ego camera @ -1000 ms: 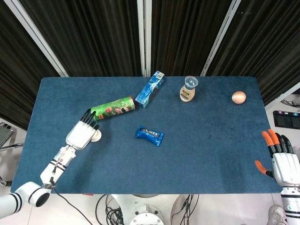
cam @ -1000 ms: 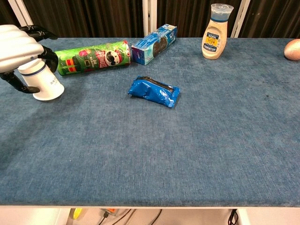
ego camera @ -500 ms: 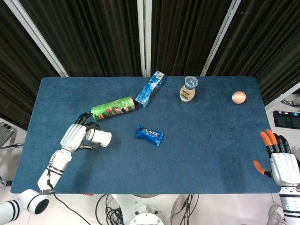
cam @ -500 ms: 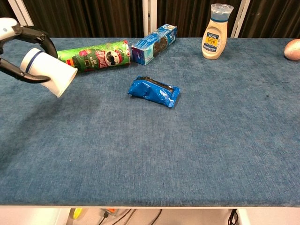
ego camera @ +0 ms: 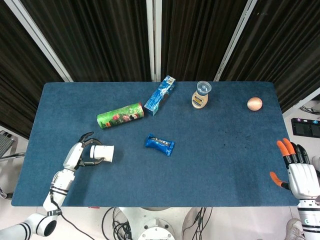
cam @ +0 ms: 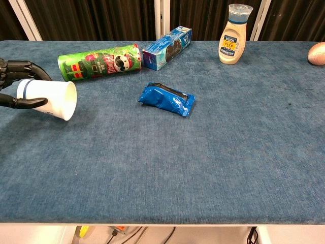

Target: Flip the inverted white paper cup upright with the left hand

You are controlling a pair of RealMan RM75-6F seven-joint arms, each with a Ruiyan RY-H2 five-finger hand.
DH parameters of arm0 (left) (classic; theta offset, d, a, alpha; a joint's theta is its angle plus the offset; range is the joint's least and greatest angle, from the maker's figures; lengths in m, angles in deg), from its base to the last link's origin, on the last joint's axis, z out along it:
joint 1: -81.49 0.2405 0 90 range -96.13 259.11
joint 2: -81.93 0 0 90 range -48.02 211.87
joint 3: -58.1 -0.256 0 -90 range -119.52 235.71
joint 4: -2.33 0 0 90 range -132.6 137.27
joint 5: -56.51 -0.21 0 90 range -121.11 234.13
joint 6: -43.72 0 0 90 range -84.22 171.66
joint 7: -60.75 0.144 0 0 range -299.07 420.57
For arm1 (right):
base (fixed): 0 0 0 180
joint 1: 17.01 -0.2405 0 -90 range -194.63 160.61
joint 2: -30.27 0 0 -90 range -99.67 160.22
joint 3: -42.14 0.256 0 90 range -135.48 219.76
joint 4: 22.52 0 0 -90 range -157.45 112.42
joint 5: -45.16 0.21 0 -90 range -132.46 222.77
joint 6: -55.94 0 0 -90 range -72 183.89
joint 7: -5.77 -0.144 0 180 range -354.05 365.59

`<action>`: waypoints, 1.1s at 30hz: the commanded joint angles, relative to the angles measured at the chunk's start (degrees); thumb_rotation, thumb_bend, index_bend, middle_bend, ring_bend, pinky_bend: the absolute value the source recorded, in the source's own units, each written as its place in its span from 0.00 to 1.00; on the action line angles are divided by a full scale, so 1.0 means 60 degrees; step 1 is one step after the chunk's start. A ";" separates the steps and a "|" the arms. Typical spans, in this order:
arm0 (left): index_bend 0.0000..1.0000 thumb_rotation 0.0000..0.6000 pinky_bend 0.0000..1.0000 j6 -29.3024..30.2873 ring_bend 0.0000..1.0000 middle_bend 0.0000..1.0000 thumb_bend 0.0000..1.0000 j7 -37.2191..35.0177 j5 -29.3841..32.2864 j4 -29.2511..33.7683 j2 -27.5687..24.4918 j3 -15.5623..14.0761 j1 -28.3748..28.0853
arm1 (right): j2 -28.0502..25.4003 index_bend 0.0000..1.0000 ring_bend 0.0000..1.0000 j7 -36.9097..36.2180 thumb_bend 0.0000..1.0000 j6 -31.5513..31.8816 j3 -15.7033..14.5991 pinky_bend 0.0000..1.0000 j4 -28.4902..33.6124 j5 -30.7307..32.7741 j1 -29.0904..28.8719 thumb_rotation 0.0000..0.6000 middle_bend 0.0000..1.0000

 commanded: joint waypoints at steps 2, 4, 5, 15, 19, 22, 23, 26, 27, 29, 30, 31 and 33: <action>0.36 1.00 0.00 0.0101 0.01 0.29 0.22 -0.0440 -0.0501 -0.0349 0.0001 -0.0262 -0.0037 | -0.0038 0.00 0.00 -0.0097 0.18 -0.0091 -0.0036 0.00 0.0026 -0.0020 -0.0030 1.00 0.00; 0.32 1.00 0.00 0.0163 0.00 0.26 0.22 -0.0589 -0.0631 -0.0458 -0.0022 -0.0323 -0.0043 | -0.0061 0.00 0.00 -0.0150 0.18 -0.0118 -0.0043 0.00 0.0026 -0.0025 -0.0040 1.00 0.00; 0.30 1.00 0.00 0.0186 0.00 0.25 0.22 -0.0625 -0.0668 -0.0487 -0.0034 -0.0338 -0.0046 | -0.0063 0.00 0.00 -0.0152 0.18 -0.0117 -0.0039 0.00 0.0019 -0.0018 -0.0041 1.00 0.00; 0.25 1.00 0.00 0.0578 0.00 0.23 0.22 0.0871 -0.1360 -0.0091 -0.0601 -0.0478 -0.0249 | -0.0074 0.00 0.00 -0.0164 0.18 -0.0120 -0.0046 0.00 0.0005 -0.0002 -0.0036 1.00 0.00; 0.20 1.00 0.00 0.0672 0.00 0.22 0.22 0.3460 -0.1825 0.0631 -0.1153 -0.0394 -0.0534 | -0.0070 0.00 0.00 -0.0133 0.18 -0.0123 -0.0050 0.00 0.0016 -0.0003 -0.0038 1.00 0.00; 0.15 1.00 0.00 0.0419 0.00 0.17 0.21 0.5985 -0.1988 0.1423 -0.1549 -0.0243 -0.0790 | -0.0054 0.00 0.00 -0.0117 0.18 -0.0152 -0.0055 0.00 0.0020 0.0012 -0.0047 1.00 0.00; 0.13 1.00 0.00 0.0253 0.00 0.16 0.20 0.6638 -0.1929 0.1701 -0.1632 -0.0189 -0.0859 | -0.0047 0.00 0.00 -0.0119 0.18 -0.0166 -0.0059 0.00 0.0022 0.0014 -0.0051 1.00 0.00; 0.11 1.00 0.00 -0.0459 0.00 0.13 0.17 0.7907 -0.1382 0.2511 -0.1744 0.0026 -0.1085 | -0.0035 0.00 0.00 -0.0129 0.18 -0.0195 -0.0065 0.00 0.0012 0.0017 -0.0063 1.00 0.00; 0.11 1.00 0.00 -0.0807 0.00 0.13 0.17 0.8194 -0.1073 0.2726 -0.1762 0.0091 -0.1177 | -0.0034 0.00 0.00 -0.0146 0.18 -0.0193 -0.0064 0.00 0.0002 0.0020 -0.0062 1.00 0.00; 0.10 1.00 0.00 -0.1326 0.00 0.12 0.16 0.8510 -0.0604 0.2983 -0.1791 0.0167 -0.1315 | -0.0039 0.00 0.00 -0.0182 0.18 -0.0183 -0.0057 0.00 -0.0018 0.0035 -0.0055 1.00 0.00; 0.10 1.00 0.00 -0.1627 0.00 0.12 0.16 0.8699 -0.0323 0.3100 -0.1806 0.0194 -0.1395 | -0.0048 0.00 0.00 -0.0214 0.18 -0.0178 -0.0049 0.00 -0.0032 0.0050 -0.0050 1.00 0.00; 0.10 1.00 0.00 -0.1840 0.00 0.12 0.16 0.8870 -0.0124 0.3169 -0.1827 0.0200 -0.1449 | -0.0056 0.00 0.00 -0.0239 0.18 -0.0179 -0.0042 0.00 -0.0045 0.0069 -0.0046 1.00 0.00; 0.11 1.00 0.00 -0.2229 0.00 0.12 0.15 0.9461 0.0287 0.3289 -0.1892 0.0202 -0.1564 | -0.0075 0.00 0.00 -0.0298 0.18 -0.0184 -0.0028 0.00 -0.0083 0.0106 -0.0040 1.00 0.00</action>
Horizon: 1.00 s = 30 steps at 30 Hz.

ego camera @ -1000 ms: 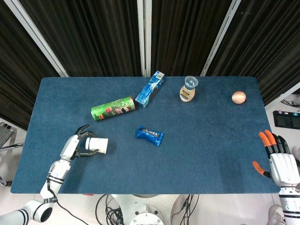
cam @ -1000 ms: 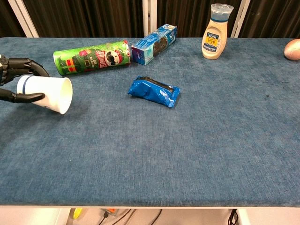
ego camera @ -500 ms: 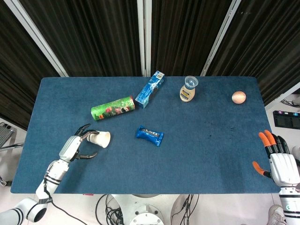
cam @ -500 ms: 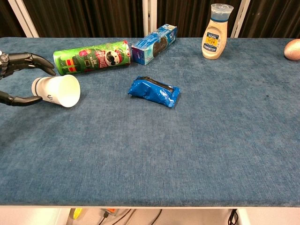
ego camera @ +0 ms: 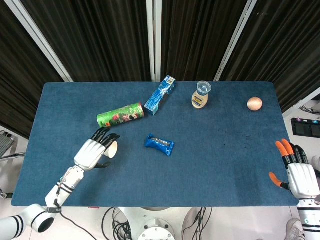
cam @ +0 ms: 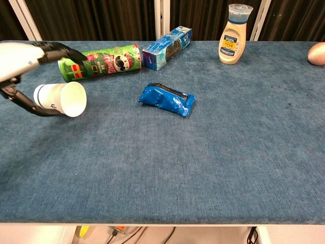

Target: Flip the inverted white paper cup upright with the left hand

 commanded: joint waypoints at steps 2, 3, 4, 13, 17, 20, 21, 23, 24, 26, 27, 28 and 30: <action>0.14 1.00 0.00 -0.1092 0.00 0.13 0.15 0.1773 0.1118 0.0615 -0.0247 0.0175 -0.0489 | -0.0018 0.00 0.00 -0.0103 0.18 -0.0028 0.0023 0.00 -0.0079 0.0065 0.0004 1.00 0.00; 0.15 1.00 0.00 -0.1112 0.00 0.14 0.15 0.2027 0.1180 0.0603 -0.0218 0.0164 -0.0513 | -0.0015 0.00 0.00 -0.0128 0.18 -0.0049 0.0028 0.00 -0.0104 0.0083 -0.0002 1.00 0.00; 0.15 1.00 0.00 -0.1134 0.00 0.15 0.15 0.2322 0.1255 0.0591 -0.0184 0.0145 -0.0541 | -0.0007 0.00 0.00 -0.0155 0.18 -0.0085 0.0026 0.00 -0.0132 0.0106 -0.0010 1.00 0.00; 0.20 1.00 0.00 -0.0977 0.00 0.25 0.15 0.3811 0.1454 0.0413 0.0013 0.0085 -0.0699 | 0.0006 0.00 0.00 -0.0133 0.18 -0.0172 0.0016 0.00 -0.0128 0.0129 -0.0044 1.00 0.00; 0.27 1.00 0.00 -0.0910 0.00 0.32 0.15 0.4405 0.1568 0.0348 0.0075 0.0034 -0.0727 | -0.0004 0.00 0.00 -0.0122 0.18 -0.0192 0.0015 0.00 -0.0121 0.0153 -0.0044 1.00 0.00; 0.30 1.00 0.00 -0.0838 0.00 0.36 0.15 0.4445 0.1642 0.0338 0.0111 0.0049 -0.0726 | -0.0014 0.00 0.00 -0.0124 0.18 -0.0197 0.0017 0.00 -0.0113 0.0159 -0.0046 1.00 0.00; 0.31 1.00 0.00 -0.0778 0.00 0.37 0.16 0.4352 0.1592 0.0322 0.0127 0.0047 -0.0723 | -0.0020 0.00 0.00 -0.0124 0.18 -0.0200 0.0017 0.00 -0.0111 0.0157 -0.0049 1.00 0.00; 0.33 1.00 0.00 -0.0671 0.02 0.39 0.16 0.4131 0.1489 0.0299 0.0136 0.0050 -0.0710 | -0.0024 0.00 0.00 -0.0126 0.18 -0.0206 0.0012 0.00 -0.0110 0.0157 -0.0048 1.00 0.00; 0.34 1.00 0.00 -0.0573 0.02 0.40 0.16 0.3887 0.1407 0.0308 0.0136 0.0071 -0.0694 | -0.0024 0.00 0.00 -0.0128 0.18 -0.0209 0.0010 0.00 -0.0109 0.0158 -0.0049 1.00 0.00; 0.34 1.00 0.00 -0.0294 0.03 0.41 0.16 0.3178 0.1183 0.0355 0.0142 0.0137 -0.0631 | -0.0024 0.00 0.00 -0.0127 0.18 -0.0216 0.0012 0.00 -0.0111 0.0170 -0.0048 1.00 0.00; 0.34 1.00 0.00 -0.0115 0.04 0.41 0.16 0.2754 0.1041 0.0363 0.0150 0.0173 -0.0589 | -0.0025 0.00 0.00 -0.0124 0.18 -0.0218 0.0013 0.00 -0.0111 0.0173 -0.0050 1.00 0.00; 0.34 1.00 0.00 0.0101 0.04 0.41 0.16 0.2252 0.0888 0.0350 0.0170 0.0216 -0.0534 | -0.0024 0.00 0.00 -0.0122 0.18 -0.0222 0.0013 0.00 -0.0113 0.0174 -0.0052 1.00 0.00; 0.34 1.00 0.00 0.0644 0.04 0.41 0.16 0.0800 0.0602 0.0279 0.0245 0.0329 -0.0361 | -0.0026 0.00 0.00 -0.0123 0.18 -0.0233 0.0011 0.00 -0.0115 0.0174 -0.0057 1.00 0.00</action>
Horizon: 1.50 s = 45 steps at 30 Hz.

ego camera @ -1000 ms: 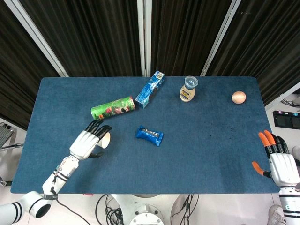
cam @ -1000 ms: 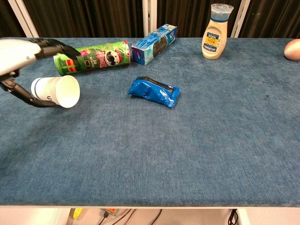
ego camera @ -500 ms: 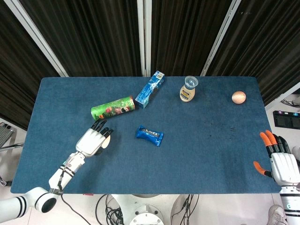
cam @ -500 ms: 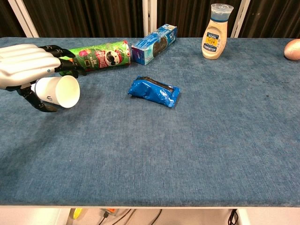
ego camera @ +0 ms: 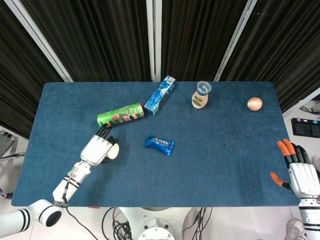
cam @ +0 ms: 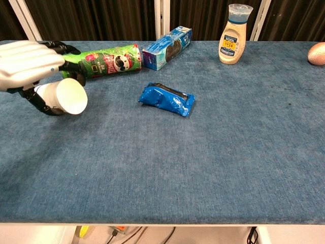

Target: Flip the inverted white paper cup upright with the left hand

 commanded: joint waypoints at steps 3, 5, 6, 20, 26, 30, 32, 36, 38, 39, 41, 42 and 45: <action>0.34 1.00 0.00 0.1482 0.04 0.41 0.16 -0.4902 -0.0586 -0.0090 0.0209 0.0362 0.0602 | -0.0012 0.00 0.00 -0.0021 0.18 -0.0022 -0.0003 0.00 0.0007 0.0007 -0.0006 1.00 0.00; 0.35 1.00 0.00 0.1616 0.05 0.41 0.16 -0.6651 -0.0450 -0.0187 0.0217 0.0400 0.0826 | -0.0016 0.00 0.00 -0.0032 0.18 -0.0022 -0.0003 0.00 0.0014 0.0012 -0.0004 1.00 0.00; 0.35 1.00 0.00 0.1668 0.05 0.41 0.16 -0.7379 -0.0383 -0.0332 0.0241 0.0408 0.0934 | -0.0020 0.00 0.00 -0.0029 0.18 -0.0022 -0.0005 0.00 0.0019 0.0010 -0.0003 1.00 0.00; 0.33 1.00 0.00 0.2780 0.00 0.36 0.16 -1.2786 -0.0559 -0.4899 0.2598 -0.0011 0.2089 | -0.0156 0.00 0.00 -0.0094 0.18 -0.0200 -0.0152 0.00 0.0232 -0.0156 -0.0069 1.00 0.00; 0.31 1.00 0.00 0.2999 0.00 0.34 0.16 -1.3184 -0.0793 -0.5882 0.3091 -0.0099 0.2164 | -0.0143 0.00 0.00 -0.0120 0.18 -0.0158 -0.0147 0.00 0.0207 -0.0168 -0.0061 1.00 0.00; 0.25 1.00 0.00 0.3061 0.00 0.29 0.16 -1.3286 -0.0985 -0.6123 0.3172 -0.0185 0.2137 | -0.0139 0.00 0.00 -0.0163 0.18 -0.0179 -0.0144 0.00 0.0169 -0.0139 -0.0064 1.00 0.00; 0.19 1.00 0.00 0.3040 0.00 0.22 0.16 -1.3368 -0.1036 -0.6133 0.3148 -0.0214 0.2123 | -0.0141 0.00 0.00 -0.0182 0.18 -0.0170 -0.0142 0.00 0.0160 -0.0142 -0.0063 1.00 0.00; 0.08 1.00 0.00 0.3056 0.00 0.11 0.15 -1.3462 -0.1137 -0.6061 0.3019 -0.0262 0.2115 | -0.0151 0.00 0.00 -0.0199 0.18 -0.0158 -0.0140 0.00 0.0153 -0.0148 -0.0062 1.00 0.00; 0.07 1.00 0.00 0.3131 0.00 0.09 0.15 -1.3419 -0.1182 -0.5936 0.2904 -0.0268 0.2132 | -0.0161 0.00 0.00 -0.0169 0.19 -0.0169 -0.0141 0.00 0.0160 -0.0137 -0.0064 1.00 0.00; 0.07 1.00 0.00 0.3227 0.00 0.08 0.15 -1.3326 -0.1243 -0.5802 0.2785 -0.0282 0.2149 | -0.0165 0.00 0.00 -0.0158 0.19 -0.0167 -0.0139 0.00 0.0176 -0.0130 -0.0063 1.00 0.00; 0.06 1.00 0.00 0.3397 0.00 0.06 0.15 -1.3004 -0.1400 -0.5516 0.2481 -0.0343 0.2167 | -0.0174 0.00 0.00 -0.0163 0.20 -0.0155 -0.0129 0.00 0.0198 -0.0131 -0.0065 1.00 0.00; 0.06 1.00 0.00 0.3471 0.00 0.06 0.15 -1.2578 -0.1513 -0.5235 0.2169 -0.0406 0.2179 | -0.0184 0.00 0.00 -0.0159 0.20 -0.0135 -0.0125 0.00 0.0208 -0.0149 -0.0066 1.00 0.00; 0.05 1.00 0.00 0.2539 0.00 0.03 0.14 -1.0394 -0.1871 -0.3743 0.0383 -0.1075 0.2026 | -0.0203 0.00 0.00 -0.0077 0.20 -0.0048 -0.0095 0.00 0.0251 -0.0182 -0.0061 1.00 0.00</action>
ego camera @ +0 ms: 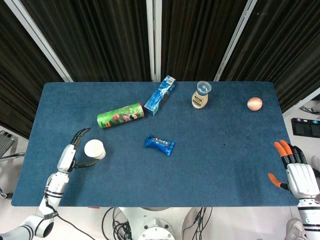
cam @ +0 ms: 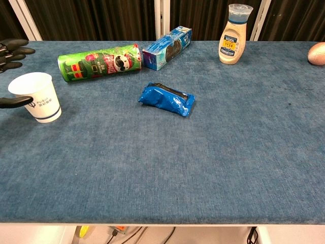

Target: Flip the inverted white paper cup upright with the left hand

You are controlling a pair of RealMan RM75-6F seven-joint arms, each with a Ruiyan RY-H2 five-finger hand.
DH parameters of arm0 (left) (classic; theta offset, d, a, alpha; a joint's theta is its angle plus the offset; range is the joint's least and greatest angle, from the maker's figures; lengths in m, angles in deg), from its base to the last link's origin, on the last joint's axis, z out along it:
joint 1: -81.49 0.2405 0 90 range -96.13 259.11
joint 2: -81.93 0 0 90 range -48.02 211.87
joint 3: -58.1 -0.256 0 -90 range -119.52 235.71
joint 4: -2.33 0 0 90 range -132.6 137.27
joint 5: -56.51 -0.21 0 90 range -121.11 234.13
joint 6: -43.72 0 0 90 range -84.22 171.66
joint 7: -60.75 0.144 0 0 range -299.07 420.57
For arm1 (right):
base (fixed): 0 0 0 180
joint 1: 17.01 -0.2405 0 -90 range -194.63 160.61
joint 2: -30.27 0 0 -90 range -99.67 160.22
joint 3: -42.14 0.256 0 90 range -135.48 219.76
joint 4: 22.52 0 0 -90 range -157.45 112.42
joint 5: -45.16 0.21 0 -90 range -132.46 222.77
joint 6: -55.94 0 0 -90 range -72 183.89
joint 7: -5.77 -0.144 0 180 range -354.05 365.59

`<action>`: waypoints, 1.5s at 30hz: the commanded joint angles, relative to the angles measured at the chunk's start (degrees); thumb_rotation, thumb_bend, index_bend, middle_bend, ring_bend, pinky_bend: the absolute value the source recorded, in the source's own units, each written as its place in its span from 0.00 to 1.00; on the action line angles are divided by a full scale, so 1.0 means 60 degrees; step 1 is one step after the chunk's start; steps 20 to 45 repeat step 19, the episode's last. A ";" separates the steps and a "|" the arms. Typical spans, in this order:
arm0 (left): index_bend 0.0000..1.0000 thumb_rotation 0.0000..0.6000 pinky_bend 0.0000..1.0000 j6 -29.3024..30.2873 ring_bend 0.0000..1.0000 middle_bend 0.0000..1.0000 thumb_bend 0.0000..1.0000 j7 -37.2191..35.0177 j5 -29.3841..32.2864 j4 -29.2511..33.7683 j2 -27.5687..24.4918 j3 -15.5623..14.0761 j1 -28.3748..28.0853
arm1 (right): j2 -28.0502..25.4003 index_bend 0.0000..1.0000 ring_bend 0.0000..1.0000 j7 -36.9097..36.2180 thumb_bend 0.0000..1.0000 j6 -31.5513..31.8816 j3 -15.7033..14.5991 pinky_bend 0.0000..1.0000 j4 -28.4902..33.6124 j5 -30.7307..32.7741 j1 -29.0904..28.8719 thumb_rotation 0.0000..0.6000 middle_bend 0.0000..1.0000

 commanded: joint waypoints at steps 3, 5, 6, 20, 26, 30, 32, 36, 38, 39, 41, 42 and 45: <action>0.02 1.00 0.00 -0.1149 0.00 0.00 0.14 0.5440 0.0050 0.3792 -0.3643 -0.0721 0.0054 | 0.0048 0.00 0.00 0.0379 0.20 0.0152 0.0116 0.00 0.0148 0.0147 0.0038 1.00 0.00; 0.02 1.00 0.00 -0.0956 0.00 0.00 0.14 0.7265 0.0721 0.5121 -0.4465 -0.0608 0.0427 | 0.0093 0.00 0.00 0.0475 0.20 0.0152 0.0143 0.00 0.0243 0.0208 0.0036 1.00 0.00; 0.02 1.00 0.00 -0.0800 0.00 0.00 0.14 0.7796 0.0989 0.5594 -0.4722 -0.0553 0.0594 | 0.0114 0.00 0.00 0.0529 0.20 0.0140 0.0148 0.00 0.0257 0.0222 0.0027 1.00 0.00; 0.02 1.00 0.00 0.1156 0.00 0.00 0.13 0.8890 0.1377 0.5036 -0.4444 -0.0376 0.2124 | 0.0417 0.00 0.00 0.1613 0.18 0.0334 0.0140 0.00 0.0389 0.0075 -0.0006 1.00 0.00; 0.02 1.00 0.00 0.1156 0.00 0.00 0.13 0.8890 0.1377 0.5036 -0.4444 -0.0376 0.2124 | 0.0417 0.00 0.00 0.1613 0.18 0.0334 0.0140 0.00 0.0389 0.0075 -0.0006 1.00 0.00; 0.02 1.00 0.00 0.1156 0.00 0.00 0.13 0.8890 0.1377 0.5036 -0.4444 -0.0376 0.2124 | 0.0417 0.00 0.00 0.1613 0.18 0.0334 0.0140 0.00 0.0389 0.0075 -0.0006 1.00 0.00; 0.02 1.00 0.00 0.1156 0.00 0.00 0.13 0.8890 0.1377 0.5036 -0.4444 -0.0376 0.2124 | 0.0417 0.00 0.00 0.1613 0.18 0.0334 0.0140 0.00 0.0389 0.0075 -0.0006 1.00 0.00; 0.02 1.00 0.00 0.1156 0.00 0.00 0.13 0.8890 0.1377 0.5036 -0.4444 -0.0376 0.2124 | 0.0417 0.00 0.00 0.1613 0.18 0.0334 0.0140 0.00 0.0389 0.0075 -0.0006 1.00 0.00; 0.02 1.00 0.00 0.1156 0.00 0.00 0.13 0.8890 0.1377 0.5036 -0.4444 -0.0376 0.2124 | 0.0417 0.00 0.00 0.1613 0.18 0.0334 0.0140 0.00 0.0389 0.0075 -0.0006 1.00 0.00; 0.02 1.00 0.00 0.1156 0.00 0.00 0.13 0.8890 0.1377 0.5036 -0.4444 -0.0376 0.2124 | 0.0417 0.00 0.00 0.1613 0.18 0.0334 0.0140 0.00 0.0389 0.0075 -0.0006 1.00 0.00; 0.02 1.00 0.00 0.1156 0.00 0.00 0.13 0.8890 0.1377 0.5036 -0.4444 -0.0376 0.2124 | 0.0417 0.00 0.00 0.1613 0.18 0.0334 0.0140 0.00 0.0389 0.0075 -0.0006 1.00 0.00; 0.02 1.00 0.00 0.1156 0.00 0.00 0.13 0.8890 0.1377 0.5036 -0.4444 -0.0376 0.2124 | 0.0417 0.00 0.00 0.1613 0.18 0.0334 0.0140 0.00 0.0389 0.0075 -0.0006 1.00 0.00; 0.02 1.00 0.00 0.1156 0.00 0.00 0.13 0.8890 0.1377 0.5036 -0.4444 -0.0376 0.2124 | 0.0417 0.00 0.00 0.1613 0.18 0.0334 0.0140 0.00 0.0389 0.0075 -0.0006 1.00 0.00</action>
